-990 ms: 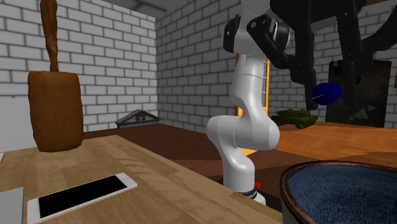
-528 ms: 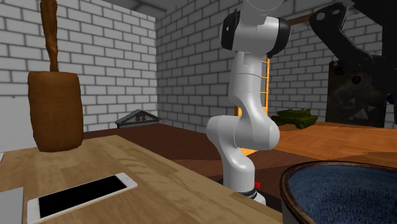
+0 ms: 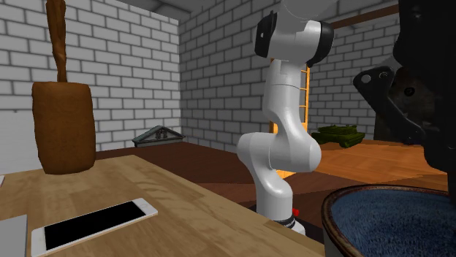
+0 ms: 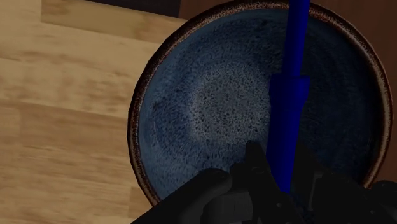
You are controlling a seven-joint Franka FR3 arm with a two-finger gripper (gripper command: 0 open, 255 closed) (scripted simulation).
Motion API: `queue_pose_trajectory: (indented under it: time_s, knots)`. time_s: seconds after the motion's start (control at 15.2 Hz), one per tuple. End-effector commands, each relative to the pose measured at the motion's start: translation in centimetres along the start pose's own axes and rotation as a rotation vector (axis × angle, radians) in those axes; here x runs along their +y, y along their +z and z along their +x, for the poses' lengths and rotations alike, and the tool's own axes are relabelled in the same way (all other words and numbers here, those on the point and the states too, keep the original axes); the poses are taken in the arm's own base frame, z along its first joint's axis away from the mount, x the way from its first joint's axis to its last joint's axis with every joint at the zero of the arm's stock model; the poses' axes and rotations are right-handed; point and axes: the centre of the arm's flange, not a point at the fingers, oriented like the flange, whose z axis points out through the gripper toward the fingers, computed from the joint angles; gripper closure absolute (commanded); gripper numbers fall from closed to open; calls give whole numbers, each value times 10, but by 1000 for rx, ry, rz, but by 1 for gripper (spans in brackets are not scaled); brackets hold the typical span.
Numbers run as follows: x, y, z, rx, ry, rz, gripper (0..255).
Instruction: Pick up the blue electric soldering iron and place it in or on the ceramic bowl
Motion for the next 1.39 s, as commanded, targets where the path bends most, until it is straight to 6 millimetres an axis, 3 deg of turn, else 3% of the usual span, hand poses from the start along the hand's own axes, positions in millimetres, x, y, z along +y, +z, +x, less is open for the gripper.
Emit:
queue_pose_trajectory:
  time_s: [0.0, 0.13, 0.59, 0.66, 0.99, 1.25, 1.32]
  knots:
    - [1, 11, 1, 0, 0, 0, 255]
    - [3, 23, 1, 0, 0, 0, 255]
    - [3, 23, 1, 0, 0, 0, 255]
    - [3, 23, 1, 0, 0, 0, 0]
    - [3, 23, 1, 0, 0, 0, 0]
    - [3, -27, 1, 0, 0, 0, 0]
    - [3, -27, 1, 0, 0, 0, 0]
